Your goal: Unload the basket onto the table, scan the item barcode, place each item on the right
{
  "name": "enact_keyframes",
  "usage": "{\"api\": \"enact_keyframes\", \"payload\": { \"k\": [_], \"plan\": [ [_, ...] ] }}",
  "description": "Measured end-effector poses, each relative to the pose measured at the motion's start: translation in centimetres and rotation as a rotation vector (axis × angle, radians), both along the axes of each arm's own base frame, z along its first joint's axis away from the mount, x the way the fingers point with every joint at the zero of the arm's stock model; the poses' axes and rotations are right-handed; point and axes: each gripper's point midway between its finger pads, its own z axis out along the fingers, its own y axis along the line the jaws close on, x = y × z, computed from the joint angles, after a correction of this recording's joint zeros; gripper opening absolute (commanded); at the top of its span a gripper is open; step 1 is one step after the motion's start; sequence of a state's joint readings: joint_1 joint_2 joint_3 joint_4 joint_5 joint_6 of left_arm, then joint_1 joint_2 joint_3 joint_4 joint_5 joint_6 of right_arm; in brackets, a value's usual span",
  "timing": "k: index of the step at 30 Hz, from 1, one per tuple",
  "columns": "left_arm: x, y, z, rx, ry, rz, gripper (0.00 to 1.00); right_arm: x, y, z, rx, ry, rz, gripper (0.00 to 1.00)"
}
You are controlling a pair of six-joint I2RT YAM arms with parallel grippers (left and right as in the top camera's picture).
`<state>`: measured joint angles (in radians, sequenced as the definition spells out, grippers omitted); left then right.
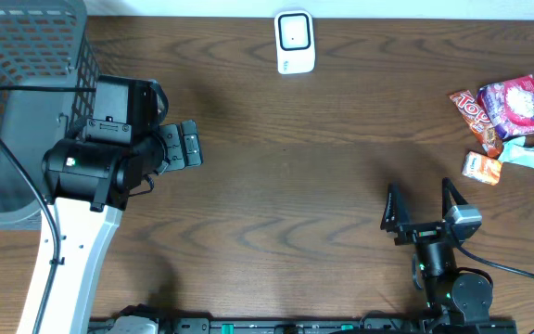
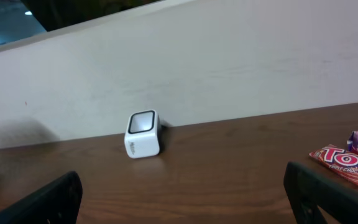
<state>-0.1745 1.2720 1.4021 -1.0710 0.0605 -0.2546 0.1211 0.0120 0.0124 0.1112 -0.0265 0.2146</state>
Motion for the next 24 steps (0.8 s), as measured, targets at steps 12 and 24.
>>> {"api": "enact_keyframes", "payload": {
  "k": [12, 24],
  "plan": [
    [0.0, 0.0, 0.0, 0.0, 0.0, 0.0, 0.98, 0.2, -0.3, -1.3, -0.037, 0.046, -0.021, 0.99],
    [0.0, 0.0, 0.0, 0.0, 0.0, 0.0, 0.98, 0.2, -0.6, -4.7, -0.081, 0.178, -0.039, 0.99]
  ]
}}
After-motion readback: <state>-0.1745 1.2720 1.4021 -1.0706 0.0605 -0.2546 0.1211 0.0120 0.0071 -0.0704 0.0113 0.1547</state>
